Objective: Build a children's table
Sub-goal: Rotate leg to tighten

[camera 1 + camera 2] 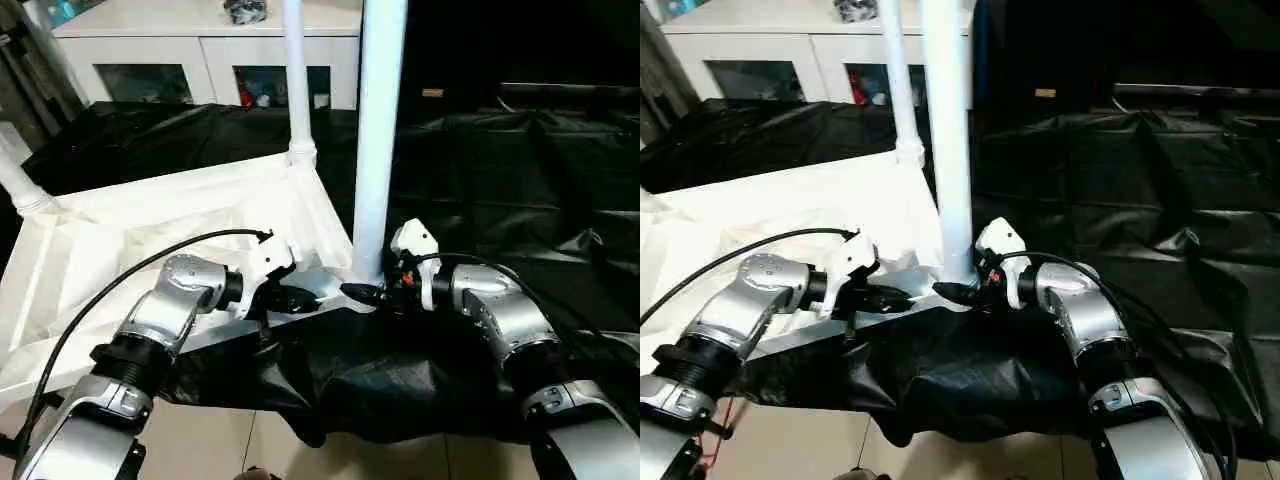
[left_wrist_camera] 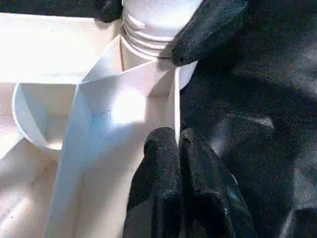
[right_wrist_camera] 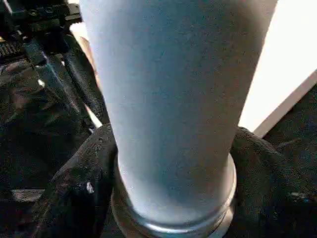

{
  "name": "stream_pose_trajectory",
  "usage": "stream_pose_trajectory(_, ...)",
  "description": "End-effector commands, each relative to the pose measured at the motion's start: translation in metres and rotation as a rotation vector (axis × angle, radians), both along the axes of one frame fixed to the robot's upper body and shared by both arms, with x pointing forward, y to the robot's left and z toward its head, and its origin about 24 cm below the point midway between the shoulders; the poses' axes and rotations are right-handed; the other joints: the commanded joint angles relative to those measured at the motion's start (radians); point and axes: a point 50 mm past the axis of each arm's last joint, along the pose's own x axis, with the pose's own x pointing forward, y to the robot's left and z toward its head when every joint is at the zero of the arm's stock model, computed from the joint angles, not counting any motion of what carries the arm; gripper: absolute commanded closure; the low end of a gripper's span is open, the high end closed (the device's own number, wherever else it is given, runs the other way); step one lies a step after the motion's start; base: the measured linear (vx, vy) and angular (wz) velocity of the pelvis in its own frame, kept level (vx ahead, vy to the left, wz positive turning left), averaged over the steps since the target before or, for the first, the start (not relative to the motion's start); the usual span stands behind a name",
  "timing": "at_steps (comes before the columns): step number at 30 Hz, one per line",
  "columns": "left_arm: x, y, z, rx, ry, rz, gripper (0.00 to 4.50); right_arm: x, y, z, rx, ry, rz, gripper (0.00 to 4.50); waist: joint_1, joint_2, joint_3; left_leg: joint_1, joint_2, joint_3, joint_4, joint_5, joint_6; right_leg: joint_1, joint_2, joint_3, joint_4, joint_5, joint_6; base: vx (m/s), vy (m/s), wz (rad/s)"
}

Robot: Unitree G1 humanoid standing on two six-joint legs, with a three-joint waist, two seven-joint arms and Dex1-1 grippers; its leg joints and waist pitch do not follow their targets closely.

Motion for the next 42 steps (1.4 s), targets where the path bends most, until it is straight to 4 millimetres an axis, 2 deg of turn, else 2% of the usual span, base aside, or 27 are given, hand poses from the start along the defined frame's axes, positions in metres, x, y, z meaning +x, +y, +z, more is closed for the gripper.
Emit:
stream_pose_trajectory(1, 0.005, 0.003, 0.013, -0.015, -0.044, -0.020, 4.50, 0.003, 0.008, 0.007, 0.011, -0.014, 0.032, 1.44, 0.002, -0.007, -0.071, 0.009, 0.016, 0.002, -0.056, -0.225, 0.059, 0.058, -0.049, 0.032, -0.058, -0.142, -0.261, 0.000, 0.000, 0.00)
stream_pose_trajectory(2, 0.005, 0.006, 0.012, -0.005, -0.043, -0.018, 4.50, 0.003, 0.012, 0.006, 0.017, -0.006, 0.043, 1.53, 0.003, 0.001, -0.071, 0.009, 0.016, 0.000, -0.057, -0.230, 0.054, 0.057, -0.050, 0.032, -0.057, -0.152, -0.259, 0.000, 0.000, 0.00)
stream_pose_trajectory(3, 0.005, 0.007, 0.012, -0.004, -0.043, -0.018, 4.50, 0.003, 0.013, 0.006, 0.019, -0.004, 0.047, 1.68, 0.001, 0.002, -0.070, 0.009, 0.017, 0.000, -0.058, -0.238, 0.049, 0.057, -0.049, 0.032, -0.058, -0.159, -0.257, 0.000, 0.000, 0.00)
stream_pose_trajectory(7, 0.004, 0.007, 0.012, -0.007, -0.040, -0.021, 4.50, 0.001, 0.017, 0.006, 0.030, -0.001, 0.052, 1.76, 0.001, -0.003, -0.071, 0.010, 0.017, 0.000, -0.058, -0.238, 0.044, 0.057, -0.048, 0.033, -0.057, -0.145, -0.258, 0.000, 0.000, 0.00)
stream_pose_trajectory(10, 0.003, 0.007, 0.012, -0.007, -0.039, -0.022, 4.50, 0.000, 0.018, 0.004, 0.035, 0.005, 0.055, 1.77, 0.001, -0.001, -0.071, 0.010, 0.017, 0.000, -0.058, -0.234, 0.045, 0.057, -0.049, 0.033, -0.056, -0.139, -0.259, 0.000, 0.000, 0.00)
stream_pose_trajectory(11, 0.004, 0.007, 0.011, -0.008, -0.040, -0.013, 4.50, -0.001, 0.018, 0.003, 0.031, 0.004, 0.051, 1.78, 0.002, 0.009, -0.072, 0.010, 0.017, -0.001, -0.057, -0.236, 0.043, 0.056, -0.049, 0.033, -0.055, -0.139, -0.260, 0.000, 0.000, 0.00)
stream_pose_trajectory(12, 0.004, 0.007, 0.011, -0.008, -0.040, -0.013, 4.50, -0.001, 0.018, 0.003, 0.031, 0.004, 0.051, 1.78, 0.000, 0.003, -0.072, 0.011, 0.017, 0.000, -0.057, -0.236, 0.042, 0.056, -0.048, 0.033, -0.056, -0.129, -0.261, 0.000, 0.000, 0.00)
stream_pose_trajectory(13, 0.005, 0.006, 0.009, -0.008, -0.040, 0.000, 4.50, 0.000, 0.019, 0.001, 0.025, 0.005, 0.024, 1.78, -0.001, 0.009, -0.072, 0.011, 0.017, 0.000, -0.057, -0.237, 0.041, 0.055, -0.047, 0.033, -0.055, -0.125, -0.263, 0.000, 0.000, 0.00)
stream_pose_trajectory(14, 0.008, 0.003, 0.007, -0.014, -0.043, 0.039, 4.50, 0.003, 0.019, -0.003, 0.012, -0.002, -0.060, 1.78, -0.005, 0.001, -0.070, 0.010, 0.015, 0.002, -0.057, -0.238, 0.038, 0.055, -0.045, 0.033, -0.057, -0.126, -0.261, 0.000, 0.000, 0.00)
stream_pose_trajectory(16, 0.010, 0.001, 0.006, -0.018, -0.044, 0.067, 4.50, 0.006, 0.020, -0.006, 0.002, -0.007, -0.120, 1.78, -0.005, 0.003, -0.070, 0.011, 0.014, 0.000, -0.058, -0.244, 0.027, 0.056, -0.048, 0.034, -0.058, -0.148, -0.255, 0.000, 0.000, 0.00)
stream_pose_trajectory(20, 0.025, -0.016, 0.004, -0.038, -0.067, 0.240, 4.50, 0.013, 0.034, -0.020, 0.030, 0.043, -0.400, 1.78, -0.012, -0.001, -0.066, 0.016, 0.011, -0.002, -0.063, -0.278, -0.002, 0.052, -0.051, 0.037, -0.067, -0.239, -0.231, 0.000, 0.000, 0.00)
stream_pose_trajectory(21, 0.027, -0.020, 0.004, -0.040, -0.070, 0.256, 4.50, 0.013, 0.038, -0.022, 0.031, 0.050, -0.422, 1.78, -0.012, -0.009, -0.068, 0.016, 0.011, -0.003, -0.065, -0.280, -0.002, 0.053, -0.051, 0.035, -0.069, -0.250, -0.222, 0.000, 0.000, 0.00)
stream_pose_trajectory(24, 0.033, -0.036, 0.006, -0.063, -0.089, 0.311, 4.50, 0.016, 0.051, -0.026, -0.016, 0.035, -0.523, 1.78, -0.011, -0.007, -0.068, 0.013, 0.010, -0.002, -0.062, -0.252, 0.002, 0.050, -0.052, 0.037, -0.067, -0.229, -0.219, 0.000, 0.000, 0.00)
stream_pose_trajectory(25, 0.034, -0.043, 0.007, -0.068, -0.109, 0.325, 4.50, 0.018, 0.055, -0.027, -0.044, 0.007, -0.561, 1.78, -0.009, -0.010, -0.069, 0.014, 0.010, -0.002, -0.063, -0.244, 0.003, 0.052, -0.053, 0.037, -0.067, -0.223, -0.217, 0.000, 0.000, 0.00)
stream_pose_trajectory(26, 0.034, -0.043, 0.007, -0.068, -0.109, 0.325, 4.50, 0.018, 0.055, -0.027, -0.044, 0.007, -0.561, 1.78, -0.009, -0.010, -0.069, 0.013, 0.010, -0.002, -0.062, -0.242, 0.006, 0.052, -0.053, 0.037, -0.067, -0.220, -0.216, 0.000, 0.000, 0.00)
stream_pose_trajectory(27, 0.035, -0.048, 0.008, -0.078, -0.114, 0.319, 4.50, 0.019, 0.057, -0.026, -0.031, 0.001, -0.569, 1.43, -0.007, -0.015, -0.069, 0.011, 0.009, 0.000, -0.061, -0.237, 0.017, 0.054, -0.053, 0.037, -0.068, -0.211, -0.212, 0.000, 0.000, 0.00)
stream_pose_trajectory(29, 0.035, -0.053, 0.008, -0.084, -0.119, 0.313, 4.50, 0.020, 0.059, -0.024, -0.014, 0.007, -0.582, 1.08, -0.003, -0.016, -0.070, 0.009, 0.009, 0.001, -0.060, -0.220, 0.029, 0.055, -0.053, 0.037, -0.067, -0.194, -0.212, 0.000, 0.000, 0.00)
stream_pose_trajectory(31, 0.033, -0.059, 0.010, -0.090, -0.128, 0.266, 4.50, 0.023, 0.059, -0.020, 0.016, 0.008, -0.569, 1.00, -0.001, -0.013, -0.070, 0.009, 0.010, 0.000, -0.060, -0.218, 0.035, 0.054, -0.053, 0.037, -0.066, -0.190, -0.214, 0.000, 0.000, 0.00)
stream_pose_trajectory(32, 0.031, -0.059, 0.010, -0.091, -0.131, 0.235, 4.50, 0.024, 0.057, -0.017, 0.014, -0.006, -0.555, 0.74, -0.001, -0.012, -0.068, 0.009, 0.010, 0.000, -0.061, -0.228, 0.036, 0.054, -0.052, 0.036, -0.068, -0.203, -0.212, 0.000, 0.000, 0.00)
stream_pose_trajectory(33, 0.029, -0.058, 0.010, -0.093, -0.130, 0.206, 4.50, 0.026, 0.054, -0.014, 0.009, -0.026, -0.538, 0.74, 0.000, -0.012, -0.068, 0.009, 0.011, -0.001, -0.062, -0.233, 0.036, 0.055, -0.053, 0.036, -0.068, -0.206, -0.212, 0.000, 0.000, 0.00)
stream_pose_trajectory(35, 0.025, -0.055, 0.010, -0.098, -0.125, 0.156, 4.50, 0.028, 0.049, -0.010, -0.003, -0.057, -0.503, 0.62, 0.001, -0.001, -0.072, 0.007, 0.011, -0.002, -0.060, -0.224, 0.036, 0.056, -0.053, 0.035, -0.062, -0.171, -0.216, 0.000, 0.000, 0.00)
stream_pose_trajectory(36, 0.024, -0.054, 0.010, -0.100, -0.123, 0.140, 4.50, 0.028, 0.048, -0.009, -0.004, -0.061, -0.494, 0.53, 0.001, -0.004, -0.072, 0.007, 0.012, -0.001, -0.060, -0.218, 0.038, 0.057, -0.052, 0.035, -0.062, -0.156, -0.219, 0.000, 0.000, 0.00)
stream_pose_trajectory(37, 0.021, -0.052, 0.010, -0.101, -0.112, 0.103, 4.50, 0.028, 0.044, -0.007, -0.014, -0.076, -0.460, 0.53, 0.002, -0.006, -0.074, 0.006, 0.013, -0.001, -0.057, -0.198, 0.044, 0.058, -0.052, 0.035, -0.056, -0.112, -0.234, 0.000, 0.000, 0.00)
stream_pose_trajectory(38, 0.021, -0.052, 0.010, -0.101, -0.112, 0.103, 4.50, 0.028, 0.044, -0.007, -0.014, -0.076, -0.460, 0.53, 0.002, 0.001, -0.074, 0.005, 0.014, 0.000, -0.056, -0.194, 0.050, 0.058, -0.050, 0.033, -0.054, -0.083, -0.247, 0.000, 0.000, 0.00)
stream_pose_trajectory(39, 0.015, -0.049, 0.009, -0.104, -0.089, 0.047, 4.50, 0.027, 0.038, -0.004, -0.038, -0.111, -0.393, 0.53, 0.003, 0.005, -0.077, 0.006, 0.014, 0.000, -0.053, -0.195, 0.053, 0.059, -0.051, 0.032, -0.050, -0.063, -0.255, 0.000, 0.000, 0.00)
stream_pose_trajectory(40, 0.012, -0.045, 0.009, -0.098, -0.077, 0.014, 4.50, 0.025, 0.034, -0.003, -0.046, -0.127, -0.328, 0.53, 0.003, 0.002, -0.077, 0.004, 0.014, -0.001, -0.054, -0.193, 0.056, 0.061, -0.051, 0.031, -0.050, -0.055, -0.258, 0.000, 0.000, 0.00)
stream_pose_trajectory(42, 0.008, -0.039, 0.008, -0.085, -0.068, -0.037, 4.50, 0.019, 0.027, -0.002, -0.052, -0.139, -0.213, 0.53, 0.002, 0.006, -0.075, 0.003, 0.013, 0.002, -0.051, -0.207, 0.066, 0.062, -0.047, 0.030, -0.049, -0.042, -0.268, 0.000, 0.000, 0.00)
